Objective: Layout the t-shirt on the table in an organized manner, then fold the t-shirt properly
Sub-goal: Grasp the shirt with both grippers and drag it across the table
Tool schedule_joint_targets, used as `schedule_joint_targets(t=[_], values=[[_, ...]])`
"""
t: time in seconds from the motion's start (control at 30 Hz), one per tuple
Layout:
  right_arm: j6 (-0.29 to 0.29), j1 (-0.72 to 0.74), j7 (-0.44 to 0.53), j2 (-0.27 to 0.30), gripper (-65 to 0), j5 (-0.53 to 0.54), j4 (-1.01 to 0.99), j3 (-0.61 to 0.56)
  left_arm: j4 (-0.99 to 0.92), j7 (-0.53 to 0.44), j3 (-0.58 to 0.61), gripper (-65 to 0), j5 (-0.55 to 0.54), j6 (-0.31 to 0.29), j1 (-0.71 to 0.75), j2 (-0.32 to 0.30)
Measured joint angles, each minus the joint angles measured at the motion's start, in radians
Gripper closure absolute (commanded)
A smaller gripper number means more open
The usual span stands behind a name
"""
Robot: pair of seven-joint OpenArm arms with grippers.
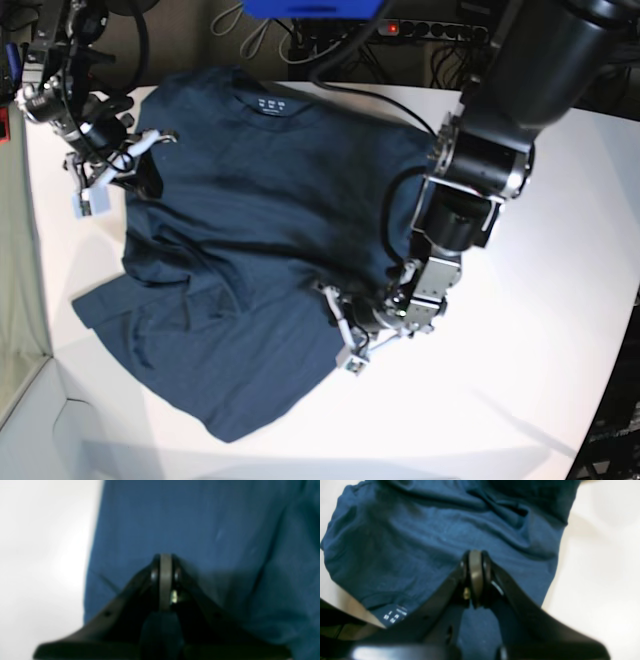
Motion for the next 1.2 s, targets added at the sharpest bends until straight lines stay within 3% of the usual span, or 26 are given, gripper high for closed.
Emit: schedule_joint_targets(t=[0.17,0.43,0.5,0.6,0.7,0.9,1.1,1.2], values=[[0.0,-0.006,-0.004,-0.025,0.0,-0.003,0.004,-0.082,0.042,-0.033,-0.005,-0.2,-0.026,-0.011,0.045,-0.062],[0.0,0.018,0.01,-0.029,0.0,0.0,-0.083,-0.314,0.126,-0.076,-0.011,-0.2,-0.071,-0.037,0.129,-0.177],[0.0,0.042,0.033,-0.038,0.0,0.002,-0.155,-0.341,0.201,0.0,-0.011,-0.2,-0.095,-0.036,0.158,-0.204],[0.0,0.064,0.093,-0.034,0.0,0.003,-0.262,-0.358,0.335,0.111,-0.011,-0.2,-0.215,-0.029,0.23,-0.27],[0.002,0.082,0.119,0.016,0.0,0.011,-0.337,-0.359,0.465,0.17,-0.013,-0.2,-0.346,-0.031,0.321,-0.356],[0.016,0.207,0.158,0.093,0.0,0.031,-0.481,-0.303,0.698,0.279,-0.017,-0.2,-0.515,-0.004,0.504,-0.461],[0.019,0.387,0.162,0.169,0.0,0.022,-0.671,-0.246,1.07,0.454,-0.011,-0.2,-0.638,0.0,0.768,-0.505],[0.0,0.438,0.14,0.199,0.0,-0.003,-0.694,-0.172,1.28,0.529,-0.013,-0.1,-0.607,-0.001,0.879,-0.5]])
